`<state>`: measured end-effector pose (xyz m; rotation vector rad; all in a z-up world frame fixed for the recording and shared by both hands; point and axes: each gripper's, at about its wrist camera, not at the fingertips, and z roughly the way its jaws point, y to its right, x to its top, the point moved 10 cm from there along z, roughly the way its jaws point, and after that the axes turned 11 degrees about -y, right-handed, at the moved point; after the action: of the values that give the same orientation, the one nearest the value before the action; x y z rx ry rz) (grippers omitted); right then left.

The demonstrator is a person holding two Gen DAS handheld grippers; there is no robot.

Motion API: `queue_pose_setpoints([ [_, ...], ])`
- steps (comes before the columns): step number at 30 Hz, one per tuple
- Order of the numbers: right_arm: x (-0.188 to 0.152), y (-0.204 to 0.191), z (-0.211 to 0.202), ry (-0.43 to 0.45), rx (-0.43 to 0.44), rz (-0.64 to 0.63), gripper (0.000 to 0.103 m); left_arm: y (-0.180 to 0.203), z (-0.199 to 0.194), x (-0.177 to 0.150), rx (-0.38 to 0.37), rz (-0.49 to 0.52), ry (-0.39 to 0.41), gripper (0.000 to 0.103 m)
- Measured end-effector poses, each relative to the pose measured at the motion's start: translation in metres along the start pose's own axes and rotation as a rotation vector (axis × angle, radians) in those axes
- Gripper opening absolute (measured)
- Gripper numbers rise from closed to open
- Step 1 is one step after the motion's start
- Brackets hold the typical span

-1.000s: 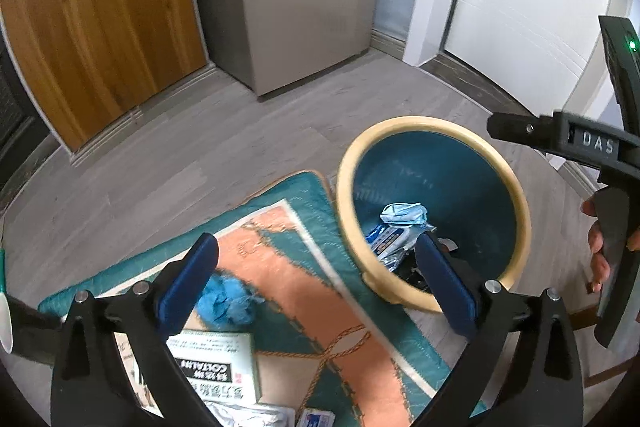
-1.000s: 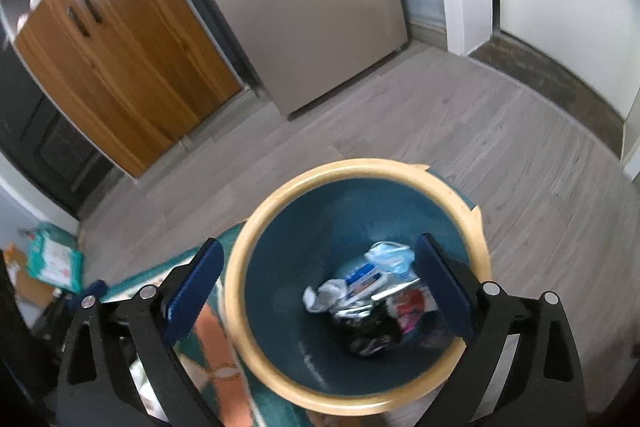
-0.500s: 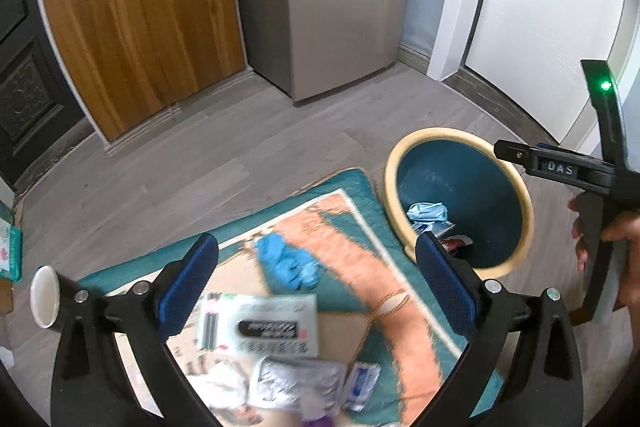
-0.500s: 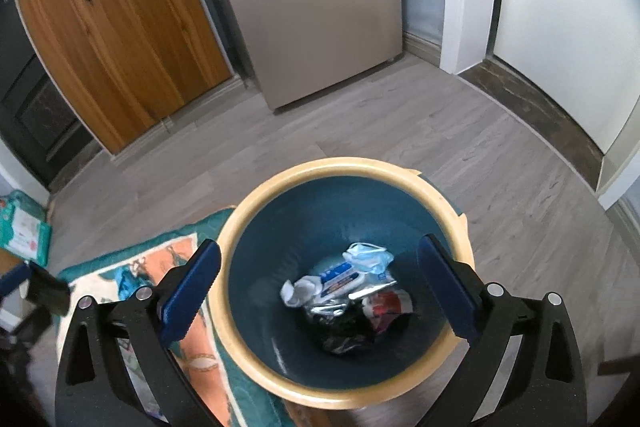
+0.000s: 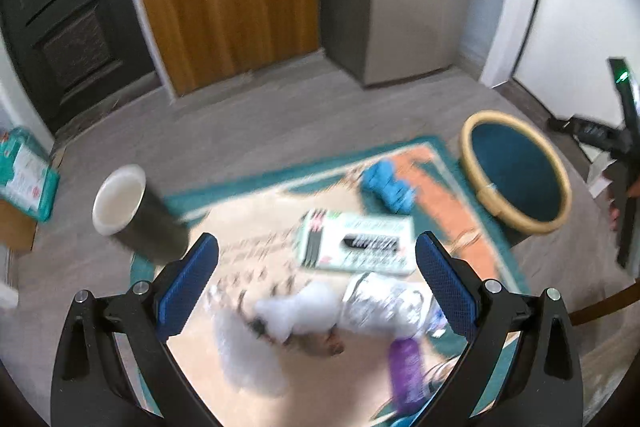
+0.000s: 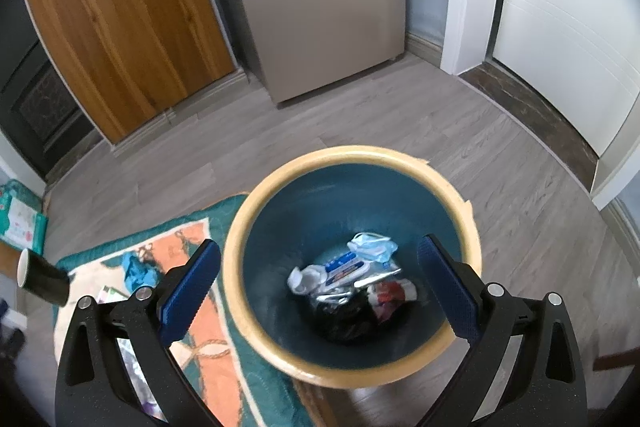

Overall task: Collect trash
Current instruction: 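Move both grippers back over the remaining trash on the rug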

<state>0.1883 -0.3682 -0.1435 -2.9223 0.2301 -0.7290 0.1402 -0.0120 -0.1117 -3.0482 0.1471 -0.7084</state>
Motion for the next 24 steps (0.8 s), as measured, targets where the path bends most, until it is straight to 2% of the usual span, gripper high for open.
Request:
queue_pose_setpoints([
  [4, -0.010, -0.017, 0.001, -0.012, -0.010, -0.045, 0.098, -0.021, 0.020, -0.027, 0.004, -0.072, -0.082, 0.097],
  [6, -0.016, -0.027, 0.002, -0.021, -0.018, -0.076, 0.098, -0.027, 0.021, -0.030, 0.001, -0.089, -0.081, 0.097],
  [8, -0.021, -0.037, 0.004, -0.029, -0.021, -0.101, 0.098, -0.034, 0.022, -0.033, 0.031, -0.082, -0.079, 0.097],
  [12, -0.031, -0.056, 0.011, -0.073, -0.023, -0.139, 0.098, -0.046, 0.031, -0.042, 0.047, -0.097, -0.111, 0.097],
  [17, -0.034, -0.086, 0.014, -0.098, 0.043, -0.094, 0.098, -0.056, 0.036, -0.055, 0.079, -0.066, -0.136, 0.097],
  [21, -0.036, -0.117, 0.018, -0.105, 0.036, -0.133, 0.098, -0.066, 0.041, -0.066, 0.085, -0.051, -0.161, 0.097],
  [24, -0.042, -0.141, 0.028, -0.121, 0.043, -0.165, 0.098, -0.075, 0.046, -0.073, 0.068, -0.077, -0.186, 0.097],
])
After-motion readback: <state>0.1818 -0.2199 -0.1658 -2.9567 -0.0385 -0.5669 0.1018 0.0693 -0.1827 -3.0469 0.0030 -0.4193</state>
